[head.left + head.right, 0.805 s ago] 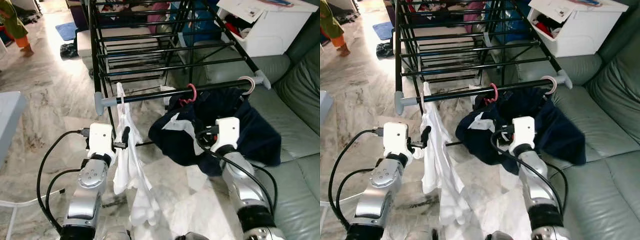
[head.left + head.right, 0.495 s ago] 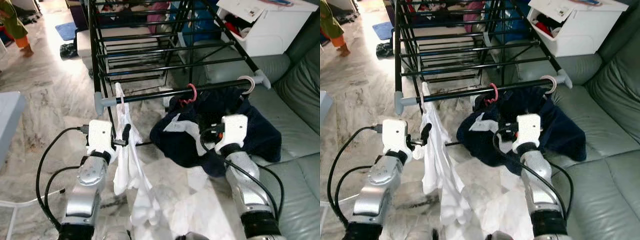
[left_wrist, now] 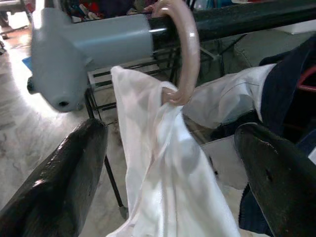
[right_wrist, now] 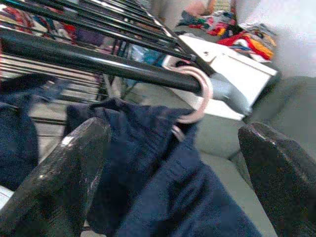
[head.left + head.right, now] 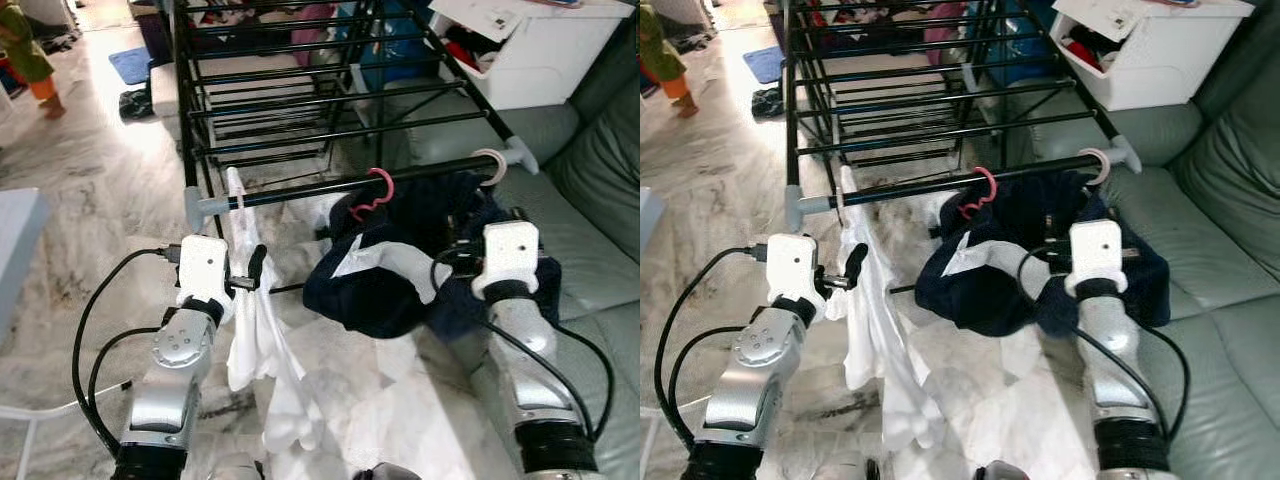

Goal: Hang hanger

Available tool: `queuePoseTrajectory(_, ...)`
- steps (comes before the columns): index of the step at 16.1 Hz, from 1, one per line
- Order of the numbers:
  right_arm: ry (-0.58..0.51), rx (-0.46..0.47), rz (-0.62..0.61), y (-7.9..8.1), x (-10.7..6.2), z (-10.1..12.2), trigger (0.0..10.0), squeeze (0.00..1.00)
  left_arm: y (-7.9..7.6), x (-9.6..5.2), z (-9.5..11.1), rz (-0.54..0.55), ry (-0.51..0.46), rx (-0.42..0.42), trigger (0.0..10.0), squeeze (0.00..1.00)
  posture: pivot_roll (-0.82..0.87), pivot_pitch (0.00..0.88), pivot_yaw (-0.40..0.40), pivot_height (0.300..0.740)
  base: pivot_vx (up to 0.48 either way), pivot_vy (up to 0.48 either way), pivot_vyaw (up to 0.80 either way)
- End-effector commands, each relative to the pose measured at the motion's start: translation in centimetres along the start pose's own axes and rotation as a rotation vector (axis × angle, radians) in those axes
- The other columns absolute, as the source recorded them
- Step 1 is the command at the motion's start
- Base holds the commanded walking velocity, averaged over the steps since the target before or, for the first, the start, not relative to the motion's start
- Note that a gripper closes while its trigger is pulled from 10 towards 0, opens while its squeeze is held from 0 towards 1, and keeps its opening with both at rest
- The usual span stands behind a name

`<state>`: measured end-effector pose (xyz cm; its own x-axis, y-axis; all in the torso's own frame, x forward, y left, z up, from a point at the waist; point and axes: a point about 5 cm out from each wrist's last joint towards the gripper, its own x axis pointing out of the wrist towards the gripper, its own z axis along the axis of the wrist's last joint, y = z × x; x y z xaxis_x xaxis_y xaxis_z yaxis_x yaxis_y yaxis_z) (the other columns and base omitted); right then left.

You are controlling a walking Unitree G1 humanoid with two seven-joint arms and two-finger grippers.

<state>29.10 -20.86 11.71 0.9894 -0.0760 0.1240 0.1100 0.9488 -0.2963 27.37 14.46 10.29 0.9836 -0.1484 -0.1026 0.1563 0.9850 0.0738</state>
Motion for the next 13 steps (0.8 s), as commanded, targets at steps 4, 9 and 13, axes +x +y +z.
queuePoseTrajectory(4, 0.008, -0.032, -0.023, -0.7, 0.8, -0.1, 10.0, 0.5, 0.0, 0.2, 0.2, -0.004, -0.002, 0.003, 10.0, 0.0, 0.02, 0.0, 0.004, 0.74, 0.0, -0.325, 0.0)
queuePoseTrajectory(9, 0.05, -0.022, 0.038, -0.1, 1.1, -0.8, 10.0, 0.0, 0.1, 0.4, 0.2, 0.024, 0.0, 0.001, 10.0, 0.0, 0.02, 0.0, 0.004, 0.74, 0.0, -0.054, 0.0)
queuePoseTrajectory(13, 0.109, -0.06, 0.149, -0.2, 1.6, -1.8, 10.0, 0.0, 0.4, 0.3, 0.2, 0.027, 0.003, -0.013, 10.0, 0.0, 0.02, 0.005, 0.006, 0.74, 0.0, 0.0, 0.0)
